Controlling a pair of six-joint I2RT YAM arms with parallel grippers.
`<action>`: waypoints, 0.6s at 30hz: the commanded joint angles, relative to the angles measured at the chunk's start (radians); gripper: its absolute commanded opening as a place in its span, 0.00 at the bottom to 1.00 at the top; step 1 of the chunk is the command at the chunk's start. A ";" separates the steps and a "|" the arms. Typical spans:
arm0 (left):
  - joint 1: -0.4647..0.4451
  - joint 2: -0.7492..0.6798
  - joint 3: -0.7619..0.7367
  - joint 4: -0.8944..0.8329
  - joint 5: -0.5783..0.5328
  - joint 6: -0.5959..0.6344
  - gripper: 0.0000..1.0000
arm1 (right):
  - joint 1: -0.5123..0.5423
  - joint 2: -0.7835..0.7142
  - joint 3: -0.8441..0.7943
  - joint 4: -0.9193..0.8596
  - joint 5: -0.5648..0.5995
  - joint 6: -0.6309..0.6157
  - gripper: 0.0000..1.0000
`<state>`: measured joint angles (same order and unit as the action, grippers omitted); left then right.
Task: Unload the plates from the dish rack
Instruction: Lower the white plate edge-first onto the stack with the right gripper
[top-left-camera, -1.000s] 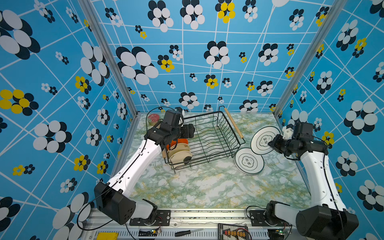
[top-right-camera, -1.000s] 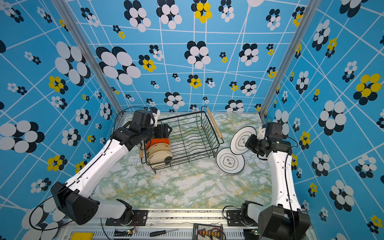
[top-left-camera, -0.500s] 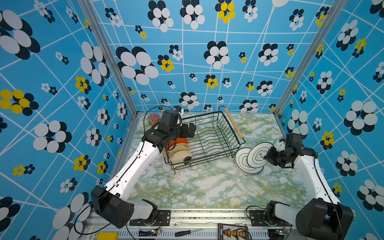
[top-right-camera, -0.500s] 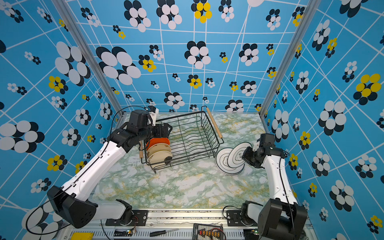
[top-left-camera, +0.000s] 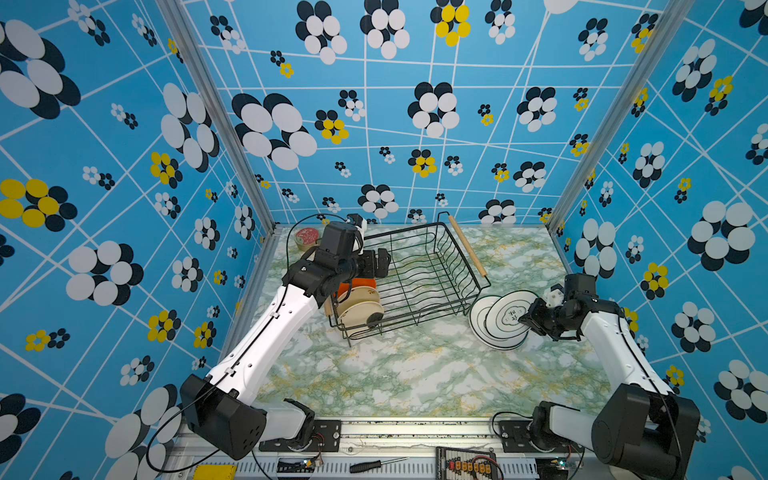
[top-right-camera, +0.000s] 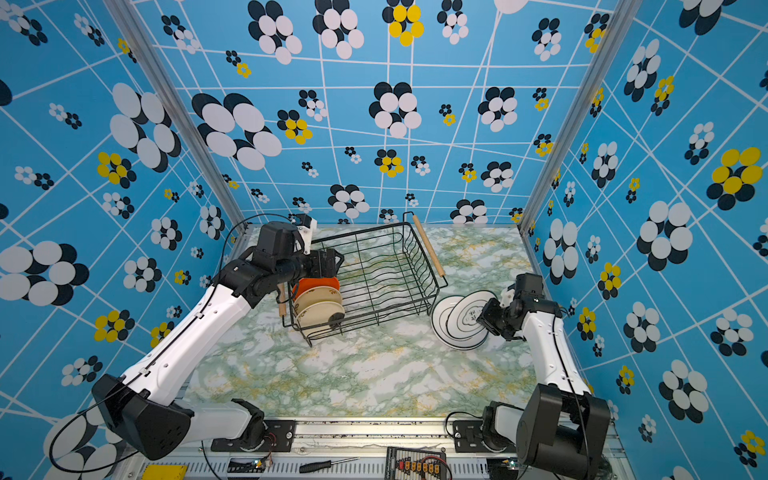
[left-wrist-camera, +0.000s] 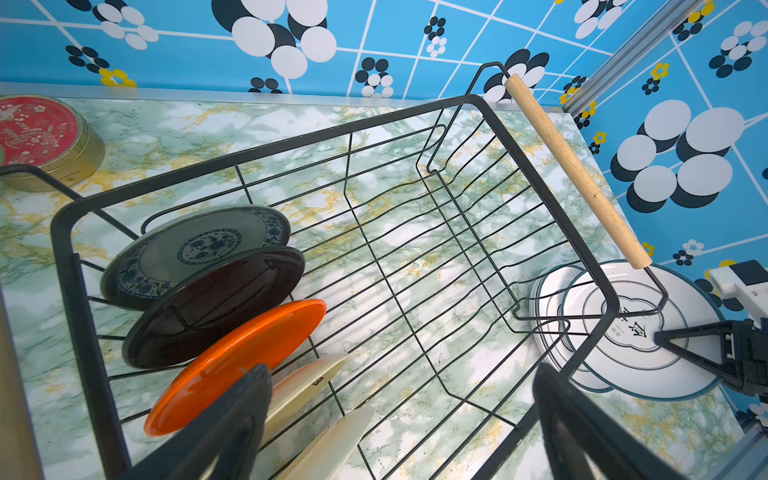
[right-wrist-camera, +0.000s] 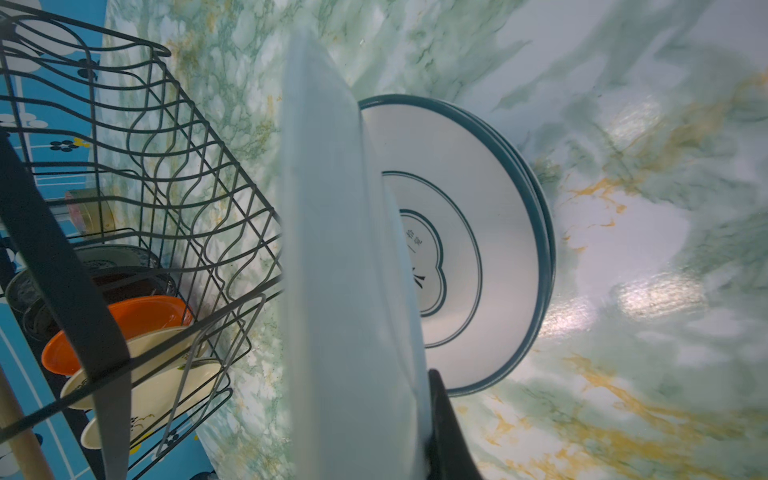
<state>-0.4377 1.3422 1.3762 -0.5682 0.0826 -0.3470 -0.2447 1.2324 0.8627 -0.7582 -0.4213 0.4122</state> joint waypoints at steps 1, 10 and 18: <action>0.011 -0.016 -0.014 0.015 0.017 0.001 0.99 | -0.005 0.018 -0.019 0.036 -0.068 0.020 0.09; 0.014 -0.033 -0.023 0.021 -0.018 -0.017 0.99 | -0.005 0.041 -0.034 0.023 -0.072 0.016 0.23; 0.016 -0.015 0.004 -0.014 -0.071 -0.060 0.99 | -0.005 0.050 -0.049 0.018 -0.053 0.010 0.33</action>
<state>-0.4313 1.3312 1.3548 -0.5556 0.0593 -0.3771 -0.2451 1.2751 0.8261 -0.7410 -0.4797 0.4305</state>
